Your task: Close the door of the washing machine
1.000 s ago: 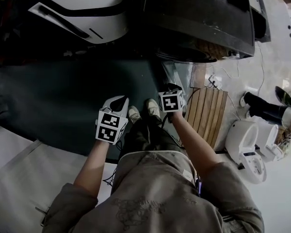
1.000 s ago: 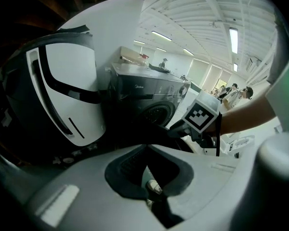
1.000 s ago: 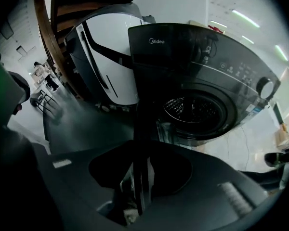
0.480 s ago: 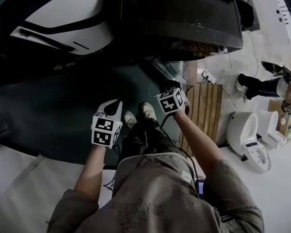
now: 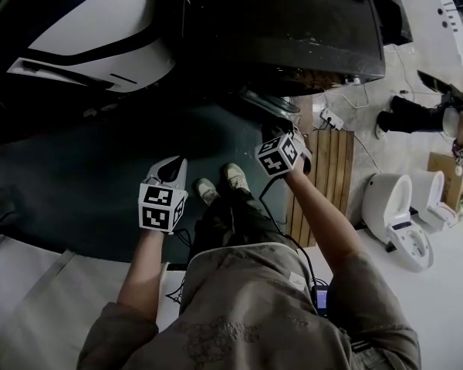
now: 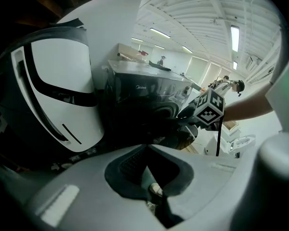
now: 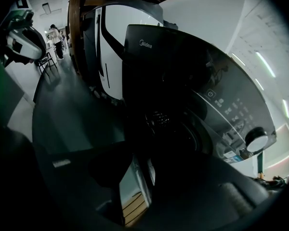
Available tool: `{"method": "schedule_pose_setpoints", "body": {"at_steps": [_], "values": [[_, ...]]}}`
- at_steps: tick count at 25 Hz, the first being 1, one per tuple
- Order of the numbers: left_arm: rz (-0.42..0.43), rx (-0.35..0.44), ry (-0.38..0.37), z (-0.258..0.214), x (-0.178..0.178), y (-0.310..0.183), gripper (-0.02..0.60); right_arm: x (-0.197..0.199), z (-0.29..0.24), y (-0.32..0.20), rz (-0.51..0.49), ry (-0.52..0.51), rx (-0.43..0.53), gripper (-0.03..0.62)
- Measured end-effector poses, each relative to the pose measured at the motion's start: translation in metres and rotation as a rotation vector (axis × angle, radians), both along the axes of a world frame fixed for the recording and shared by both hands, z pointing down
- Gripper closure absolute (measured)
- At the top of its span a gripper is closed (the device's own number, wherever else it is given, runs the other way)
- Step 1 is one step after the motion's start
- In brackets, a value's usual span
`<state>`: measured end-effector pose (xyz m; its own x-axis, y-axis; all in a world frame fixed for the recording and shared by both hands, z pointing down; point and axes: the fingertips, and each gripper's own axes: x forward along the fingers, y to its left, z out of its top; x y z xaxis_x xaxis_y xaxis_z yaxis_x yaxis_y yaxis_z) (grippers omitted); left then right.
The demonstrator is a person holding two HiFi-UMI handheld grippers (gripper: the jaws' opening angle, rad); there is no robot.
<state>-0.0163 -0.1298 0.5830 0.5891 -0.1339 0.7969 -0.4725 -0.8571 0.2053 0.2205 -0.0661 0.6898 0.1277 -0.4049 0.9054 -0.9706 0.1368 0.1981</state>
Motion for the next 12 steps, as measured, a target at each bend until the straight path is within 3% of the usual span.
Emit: {"method": "schedule_pose_setpoints", "body": {"at_steps": [12], "values": [[-0.02,0.013,-0.016,0.003,0.005,-0.019,0.581,0.041,-0.002,-0.021,0.006,0.097,0.049,0.418]]}}
